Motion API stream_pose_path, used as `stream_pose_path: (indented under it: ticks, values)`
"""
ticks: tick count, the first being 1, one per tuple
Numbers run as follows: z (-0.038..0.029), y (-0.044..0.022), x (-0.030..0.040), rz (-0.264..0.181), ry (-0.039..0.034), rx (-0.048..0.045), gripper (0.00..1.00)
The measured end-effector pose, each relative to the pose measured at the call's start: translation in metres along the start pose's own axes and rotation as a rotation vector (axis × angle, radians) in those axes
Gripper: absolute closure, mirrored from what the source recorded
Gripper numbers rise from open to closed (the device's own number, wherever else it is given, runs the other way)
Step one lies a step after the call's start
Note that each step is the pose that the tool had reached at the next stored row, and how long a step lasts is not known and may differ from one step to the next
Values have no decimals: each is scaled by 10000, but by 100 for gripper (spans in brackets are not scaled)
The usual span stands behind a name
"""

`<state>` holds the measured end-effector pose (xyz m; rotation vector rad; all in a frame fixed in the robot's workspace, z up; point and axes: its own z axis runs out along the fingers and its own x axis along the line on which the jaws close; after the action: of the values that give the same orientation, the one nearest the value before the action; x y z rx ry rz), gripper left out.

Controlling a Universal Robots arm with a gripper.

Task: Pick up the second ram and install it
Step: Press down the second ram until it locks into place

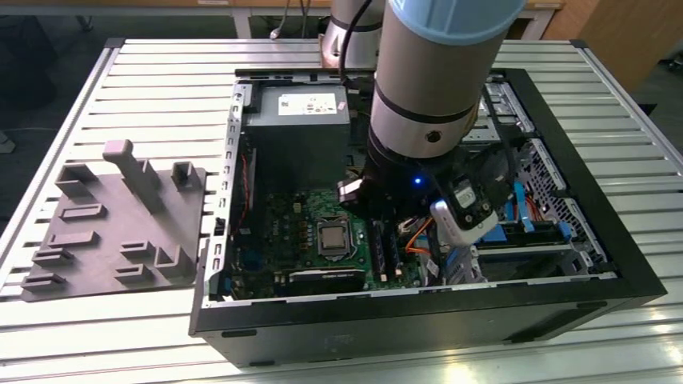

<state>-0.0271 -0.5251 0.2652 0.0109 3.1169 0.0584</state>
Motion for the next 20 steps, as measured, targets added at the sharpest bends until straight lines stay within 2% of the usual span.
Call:
stream_pose_path:
  ticks: [8,20]
  values:
    - [37,-48,1,0,-1,0,89]
    - [145,-89,3,0,0,1,89]
